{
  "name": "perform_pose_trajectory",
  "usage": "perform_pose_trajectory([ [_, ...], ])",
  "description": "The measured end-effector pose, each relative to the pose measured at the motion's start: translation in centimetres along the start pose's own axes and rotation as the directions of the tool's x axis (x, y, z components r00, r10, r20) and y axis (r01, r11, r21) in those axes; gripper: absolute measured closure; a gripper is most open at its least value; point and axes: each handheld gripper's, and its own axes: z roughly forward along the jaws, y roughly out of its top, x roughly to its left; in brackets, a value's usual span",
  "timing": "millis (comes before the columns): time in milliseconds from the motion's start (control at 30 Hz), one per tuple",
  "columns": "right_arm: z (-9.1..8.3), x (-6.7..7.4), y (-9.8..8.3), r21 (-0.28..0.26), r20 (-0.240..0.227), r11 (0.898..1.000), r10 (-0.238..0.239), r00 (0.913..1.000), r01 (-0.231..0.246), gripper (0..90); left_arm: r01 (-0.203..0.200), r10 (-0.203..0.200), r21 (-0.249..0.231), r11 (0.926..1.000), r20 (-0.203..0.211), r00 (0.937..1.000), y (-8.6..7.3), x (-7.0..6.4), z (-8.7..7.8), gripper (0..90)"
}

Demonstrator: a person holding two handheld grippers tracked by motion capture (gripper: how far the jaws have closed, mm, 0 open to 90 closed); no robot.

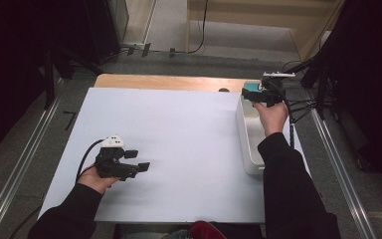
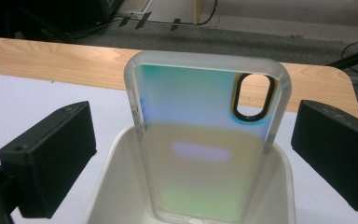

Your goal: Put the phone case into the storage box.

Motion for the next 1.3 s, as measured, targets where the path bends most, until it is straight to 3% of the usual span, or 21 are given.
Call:
perform_pose_trajectory([
  [333, -1.6, -0.2, 1.0, 0.000, -0.022, 1.000, -0.016, 0.9996, 0.016, 0.0, 0.006, -0.006, -0.004, 1.0000, 0.002, 1.0000, 0.0, 0.1, 0.0, 27.6],
  [500, -2.7, 0.3, 1.6, 0.008, -0.061, 0.998, -0.058, 0.9965, 0.059, 0.0, 0.009, -0.009, -0.005, 1.0000, 0.000, 1.0000, 0.0, 0.1, 0.0, 27.6],
  [867, -4.3, 0.5, 2.3, 0.014, -0.099, 0.997, -0.072, 0.9925, 0.073, 0.0, 0.010, -0.010, -0.005, 0.9999, -0.001, 1.0000, 0.0, 0.2, 0.0, 27.6],
  [967, -4.7, 0.7, 2.3, 0.031, -0.125, 0.996, -0.073, 0.9894, 0.078, 0.0, 0.010, -0.010, -0.004, 0.9999, 0.001, 0.9999, 0.0, 0.2, -0.1, 27.6],
  [1000, -5.0, 0.8, 2.3, 0.041, -0.158, 0.996, -0.077, 0.9844, 0.084, 0.0, 0.011, -0.010, -0.004, 0.9999, 0.001, 0.9999, 0.0, 0.2, 0.0, 27.6],
  [1300, -5.8, 1.9, 2.2, 0.075, -0.214, 0.989, -0.106, 0.9712, 0.124, 0.0, 0.013, -0.013, -0.007, 0.9999, 0.004, 0.9999, 0.0, 0.2, 0.0, 27.6],
])
